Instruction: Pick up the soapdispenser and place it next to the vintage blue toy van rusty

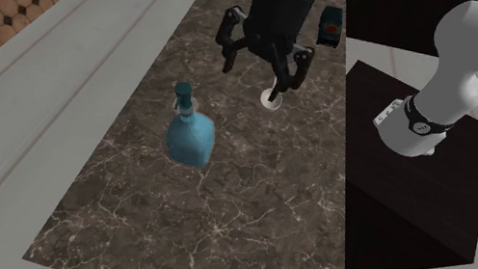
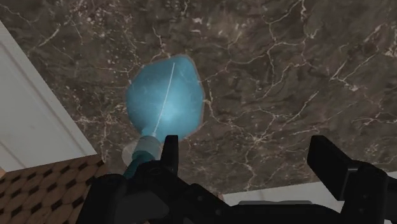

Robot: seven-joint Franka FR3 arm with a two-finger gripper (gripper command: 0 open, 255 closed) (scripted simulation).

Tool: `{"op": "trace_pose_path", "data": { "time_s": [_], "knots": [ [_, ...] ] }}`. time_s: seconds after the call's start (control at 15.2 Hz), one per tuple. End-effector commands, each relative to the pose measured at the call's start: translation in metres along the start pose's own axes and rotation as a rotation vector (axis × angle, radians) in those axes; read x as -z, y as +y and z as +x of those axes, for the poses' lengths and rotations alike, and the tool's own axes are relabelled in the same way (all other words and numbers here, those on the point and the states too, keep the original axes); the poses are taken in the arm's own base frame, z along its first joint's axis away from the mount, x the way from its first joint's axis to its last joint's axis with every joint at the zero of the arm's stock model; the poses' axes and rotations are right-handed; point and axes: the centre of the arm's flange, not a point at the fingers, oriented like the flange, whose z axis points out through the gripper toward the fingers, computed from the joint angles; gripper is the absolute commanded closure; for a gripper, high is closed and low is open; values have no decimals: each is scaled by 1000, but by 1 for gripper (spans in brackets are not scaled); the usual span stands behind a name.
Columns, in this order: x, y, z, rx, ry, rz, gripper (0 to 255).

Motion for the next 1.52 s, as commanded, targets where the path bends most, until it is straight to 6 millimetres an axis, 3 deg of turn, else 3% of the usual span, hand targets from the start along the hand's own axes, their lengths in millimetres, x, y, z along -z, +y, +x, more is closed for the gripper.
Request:
{"op": "trace_pose_path", "data": {
  "time_s": [0.0,0.4,0.92,1.45],
  "knots": [
    [-14,19,5,19,23,-7,0],
    [-52,82,22,68,88,-20,0],
    [-92,83,25,68,88,-20,0],
    [-92,83,25,68,88,-20,0]
  ]
}}
